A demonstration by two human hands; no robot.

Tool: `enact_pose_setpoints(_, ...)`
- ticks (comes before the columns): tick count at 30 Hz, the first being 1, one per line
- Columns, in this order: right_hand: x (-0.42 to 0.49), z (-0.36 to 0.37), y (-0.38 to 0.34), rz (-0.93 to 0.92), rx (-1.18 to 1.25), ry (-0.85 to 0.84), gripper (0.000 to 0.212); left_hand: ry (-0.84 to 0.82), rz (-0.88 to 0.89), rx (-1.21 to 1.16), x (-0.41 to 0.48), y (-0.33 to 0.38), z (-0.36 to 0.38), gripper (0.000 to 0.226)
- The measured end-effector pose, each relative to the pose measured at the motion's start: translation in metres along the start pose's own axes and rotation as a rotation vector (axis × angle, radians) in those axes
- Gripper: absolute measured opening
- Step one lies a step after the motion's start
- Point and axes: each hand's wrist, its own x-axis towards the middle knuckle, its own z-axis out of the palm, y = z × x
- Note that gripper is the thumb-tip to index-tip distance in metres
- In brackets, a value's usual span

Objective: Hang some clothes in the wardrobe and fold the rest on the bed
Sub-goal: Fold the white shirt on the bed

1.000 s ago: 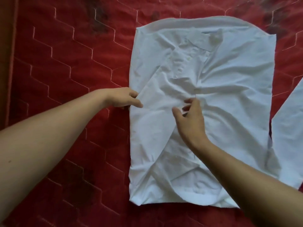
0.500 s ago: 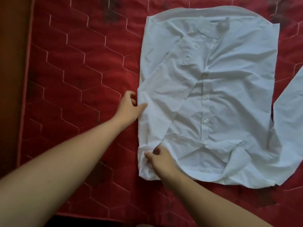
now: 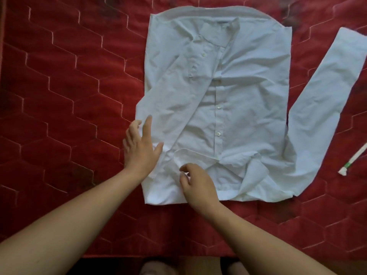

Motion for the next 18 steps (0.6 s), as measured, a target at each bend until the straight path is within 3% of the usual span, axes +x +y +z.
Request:
enact_pose_setpoints(3,0.011,-0.073,0.056,-0.113,-0.36,0.28,0.033,-0.124,0.284,0.206,-0.013,0.04,0.016,0.07)
enact_pose_setpoints(6,0.022,-0.14,0.112,-0.048,-0.52,0.352,0.036,-0.285,0.387,0.169,-0.019,0.095,0.042,0.06)
enact_pose_setpoints(8,0.035,-0.183,0.144,0.027,-0.441,0.399,0.034,-0.339,0.423,0.032,-0.02,0.142,0.058,0.055)
enact_pose_setpoints(13,0.086,-0.312,0.208,0.264,-0.013,0.787,0.026,-0.334,0.478,-0.223,-0.018,0.263,0.101,0.045)
enact_pose_setpoints(16,0.114,-0.369,0.241,0.512,0.193,0.747,0.036,-0.242,0.45,-0.378,-0.01,0.333,0.12,0.04)
enact_pose_setpoints(18,0.131,-0.392,0.252,0.582,0.423,0.68,0.049,-0.192,0.458,-0.427,-0.001,0.374,0.13,0.038)
